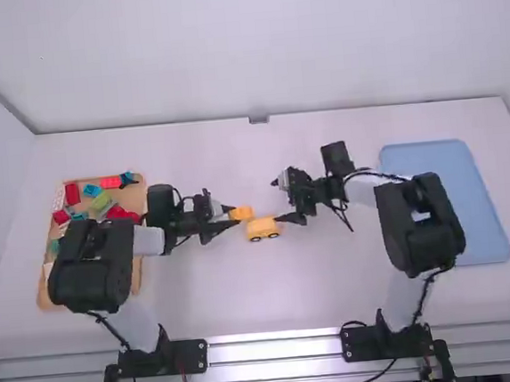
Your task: Assemble lego blocks to make yellow taxi
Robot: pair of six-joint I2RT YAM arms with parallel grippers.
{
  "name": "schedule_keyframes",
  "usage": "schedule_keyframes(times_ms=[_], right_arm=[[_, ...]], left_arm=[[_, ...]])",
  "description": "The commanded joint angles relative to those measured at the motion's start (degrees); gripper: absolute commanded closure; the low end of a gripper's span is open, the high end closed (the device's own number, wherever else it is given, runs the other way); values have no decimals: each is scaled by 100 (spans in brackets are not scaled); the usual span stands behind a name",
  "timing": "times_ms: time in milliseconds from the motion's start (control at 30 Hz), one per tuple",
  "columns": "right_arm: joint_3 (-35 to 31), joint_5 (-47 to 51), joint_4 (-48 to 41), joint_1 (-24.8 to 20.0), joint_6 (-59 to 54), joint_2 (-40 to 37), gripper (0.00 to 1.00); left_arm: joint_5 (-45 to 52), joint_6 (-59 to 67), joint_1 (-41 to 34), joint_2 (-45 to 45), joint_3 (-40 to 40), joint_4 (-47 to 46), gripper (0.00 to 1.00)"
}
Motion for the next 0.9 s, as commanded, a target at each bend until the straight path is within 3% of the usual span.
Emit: schedule_keyframes(times_ms=[0, 267, 667, 867], right_arm=[[-291, -181, 588, 98, 831, 269, 2], [-710, -107, 1014, 354, 756, 361, 2], [-1307, -144, 1875, 385, 774, 361, 1], [-1113, -212, 2354, 389, 833, 852, 2]], left_arm=[[-13, -267, -59, -72, 144, -85, 92], [-7, -433, -31, -85, 131, -170, 94], [-24, -393, -136, -85, 155, -306, 95], [-11, -396, -164, -85, 168, -348, 95]])
